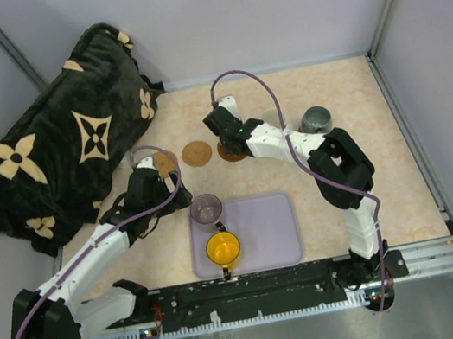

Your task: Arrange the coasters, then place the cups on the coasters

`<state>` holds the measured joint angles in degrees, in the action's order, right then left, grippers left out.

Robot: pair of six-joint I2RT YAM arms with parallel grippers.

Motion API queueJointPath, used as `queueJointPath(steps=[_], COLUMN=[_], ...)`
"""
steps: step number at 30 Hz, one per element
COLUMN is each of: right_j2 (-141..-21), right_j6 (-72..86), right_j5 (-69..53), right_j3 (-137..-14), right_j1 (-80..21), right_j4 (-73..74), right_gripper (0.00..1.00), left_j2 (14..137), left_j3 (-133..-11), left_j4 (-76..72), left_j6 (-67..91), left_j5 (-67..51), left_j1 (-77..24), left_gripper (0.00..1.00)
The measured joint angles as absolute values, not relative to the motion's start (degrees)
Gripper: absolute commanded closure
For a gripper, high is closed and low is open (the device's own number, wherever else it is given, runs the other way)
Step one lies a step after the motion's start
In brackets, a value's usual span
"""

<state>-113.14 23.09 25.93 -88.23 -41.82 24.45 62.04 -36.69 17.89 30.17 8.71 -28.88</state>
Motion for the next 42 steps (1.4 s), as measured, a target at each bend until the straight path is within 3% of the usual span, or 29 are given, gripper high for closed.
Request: queueJointPath(steps=[42], right_j2=[-113.1], right_j6=[26.2], right_j5=[25.5], right_j3=[-86.1], right_j1=[-41.8], right_j4=[25.0], right_gripper=[1.00], left_j2=[62.6], left_j3=[-36.4], left_j4=[17.5], left_j6=[30.2], left_j5=[8.7], left_j1=[-28.9], left_gripper=[0.01])
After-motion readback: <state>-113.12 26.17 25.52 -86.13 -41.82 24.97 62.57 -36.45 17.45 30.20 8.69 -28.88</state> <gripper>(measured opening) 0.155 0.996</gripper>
